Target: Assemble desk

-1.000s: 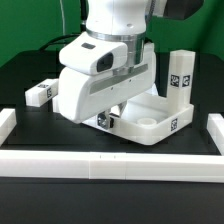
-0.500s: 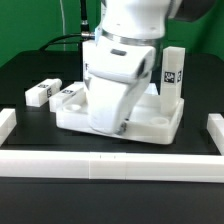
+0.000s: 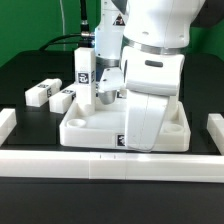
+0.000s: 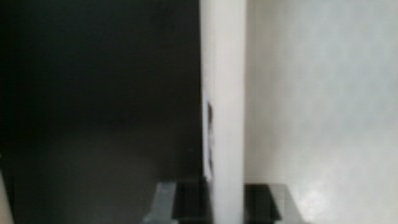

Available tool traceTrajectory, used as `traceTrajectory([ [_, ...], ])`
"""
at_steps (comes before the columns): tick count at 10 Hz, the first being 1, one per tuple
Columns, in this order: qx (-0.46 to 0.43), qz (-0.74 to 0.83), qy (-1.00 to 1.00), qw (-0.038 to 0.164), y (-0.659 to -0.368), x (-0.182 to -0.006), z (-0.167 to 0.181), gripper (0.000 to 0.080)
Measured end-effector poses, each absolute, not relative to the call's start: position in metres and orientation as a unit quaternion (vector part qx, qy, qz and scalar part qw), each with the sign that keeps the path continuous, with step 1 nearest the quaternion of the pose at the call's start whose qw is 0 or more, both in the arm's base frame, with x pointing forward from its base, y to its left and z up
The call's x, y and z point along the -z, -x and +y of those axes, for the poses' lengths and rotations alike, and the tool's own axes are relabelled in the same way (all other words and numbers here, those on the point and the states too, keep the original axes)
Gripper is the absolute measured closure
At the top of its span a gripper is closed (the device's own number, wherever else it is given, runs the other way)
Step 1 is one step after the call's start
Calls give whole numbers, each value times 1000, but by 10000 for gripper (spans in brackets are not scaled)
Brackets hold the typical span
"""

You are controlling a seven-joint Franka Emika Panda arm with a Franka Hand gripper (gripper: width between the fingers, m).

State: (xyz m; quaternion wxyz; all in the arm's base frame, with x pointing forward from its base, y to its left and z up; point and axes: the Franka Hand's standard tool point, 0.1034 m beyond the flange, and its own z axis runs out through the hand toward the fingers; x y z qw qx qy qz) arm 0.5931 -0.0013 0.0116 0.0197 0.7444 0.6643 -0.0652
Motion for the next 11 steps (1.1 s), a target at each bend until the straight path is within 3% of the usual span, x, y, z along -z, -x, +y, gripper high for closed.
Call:
traceTrajectory([
  [6, 63, 695, -716, 33, -641, -12, 39, 736],
  [9, 67, 687, -722, 40, -641, -13, 45, 736],
  [11, 80, 687, -721, 33, -636, -14, 44, 736],
])
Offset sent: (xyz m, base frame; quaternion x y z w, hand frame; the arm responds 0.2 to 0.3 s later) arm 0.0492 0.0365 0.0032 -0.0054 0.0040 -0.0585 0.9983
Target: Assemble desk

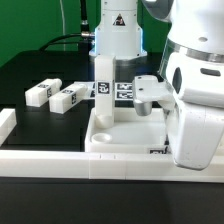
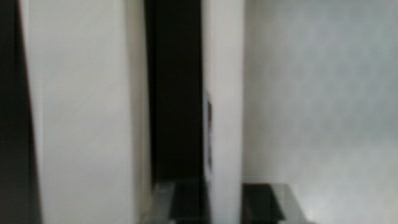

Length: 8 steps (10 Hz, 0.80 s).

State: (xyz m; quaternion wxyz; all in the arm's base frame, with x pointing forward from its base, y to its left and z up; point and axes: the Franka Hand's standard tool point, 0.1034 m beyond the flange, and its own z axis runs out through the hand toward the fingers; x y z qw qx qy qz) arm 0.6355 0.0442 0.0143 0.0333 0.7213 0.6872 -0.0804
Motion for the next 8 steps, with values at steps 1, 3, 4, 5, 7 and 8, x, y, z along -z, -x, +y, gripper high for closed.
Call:
traceTrajectory([
  [1, 93, 686, -721, 25, -630, -16, 44, 549],
  [3, 123, 681, -722, 8, -618, -25, 40, 371],
  [4, 131, 677, -725, 4, -617, -34, 36, 230],
  [5, 123, 673, -730, 11, -622, -48, 33, 230],
  [7, 109, 663, -740, 23, -626, -71, 27, 153],
  [8, 105, 660, -743, 27, -627, -82, 24, 153],
])
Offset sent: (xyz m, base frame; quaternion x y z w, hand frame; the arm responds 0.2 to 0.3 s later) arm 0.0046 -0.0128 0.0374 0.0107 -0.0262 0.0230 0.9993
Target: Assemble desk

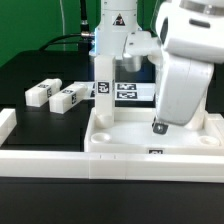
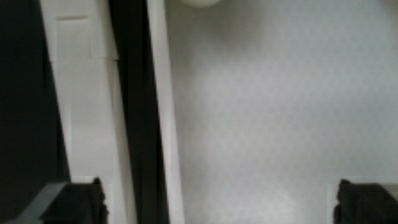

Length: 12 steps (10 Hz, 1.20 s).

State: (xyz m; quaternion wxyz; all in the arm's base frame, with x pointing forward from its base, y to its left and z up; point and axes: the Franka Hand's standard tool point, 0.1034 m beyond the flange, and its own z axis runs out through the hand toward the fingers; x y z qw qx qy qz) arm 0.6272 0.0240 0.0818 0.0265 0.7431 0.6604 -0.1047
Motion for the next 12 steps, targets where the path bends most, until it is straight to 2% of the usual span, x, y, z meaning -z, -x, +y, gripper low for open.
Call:
traceTrajectory([
  [1, 99, 658, -746, 31, -628, -91, 21, 153],
  [3, 76, 652, -754, 42, -618, -95, 15, 151],
  [9, 77, 633, -769, 39, -611, -93, 10, 151],
  [10, 92, 576, -812, 31, -602, -92, -9, 151],
  [12, 96, 505, -857, 39, -602, -93, -12, 151],
])
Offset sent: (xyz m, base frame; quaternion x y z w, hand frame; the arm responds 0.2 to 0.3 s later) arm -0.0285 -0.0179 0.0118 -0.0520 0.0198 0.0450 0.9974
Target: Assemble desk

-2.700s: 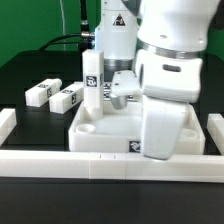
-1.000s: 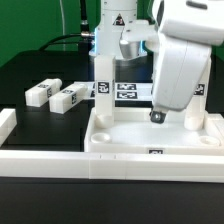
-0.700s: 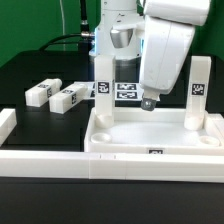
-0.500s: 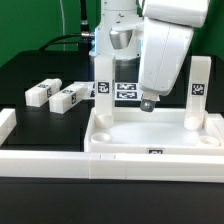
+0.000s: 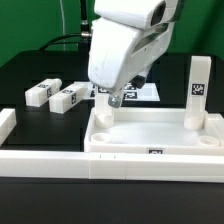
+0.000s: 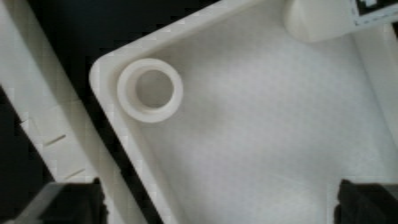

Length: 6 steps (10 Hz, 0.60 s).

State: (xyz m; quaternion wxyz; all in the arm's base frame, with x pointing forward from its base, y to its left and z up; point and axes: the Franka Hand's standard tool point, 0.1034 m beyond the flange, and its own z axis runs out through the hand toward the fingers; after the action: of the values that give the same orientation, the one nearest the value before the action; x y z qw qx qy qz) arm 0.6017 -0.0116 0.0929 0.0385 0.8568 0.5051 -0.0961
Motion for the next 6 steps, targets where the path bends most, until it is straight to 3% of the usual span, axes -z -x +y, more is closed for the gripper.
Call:
traceTrajectory([
  [4, 92, 396, -912, 46, -600, -92, -13, 151],
  [5, 93, 321, -942, 22, -594, -90, -27, 151],
  [6, 96, 283, -954, 11, -590, -92, -47, 151],
])
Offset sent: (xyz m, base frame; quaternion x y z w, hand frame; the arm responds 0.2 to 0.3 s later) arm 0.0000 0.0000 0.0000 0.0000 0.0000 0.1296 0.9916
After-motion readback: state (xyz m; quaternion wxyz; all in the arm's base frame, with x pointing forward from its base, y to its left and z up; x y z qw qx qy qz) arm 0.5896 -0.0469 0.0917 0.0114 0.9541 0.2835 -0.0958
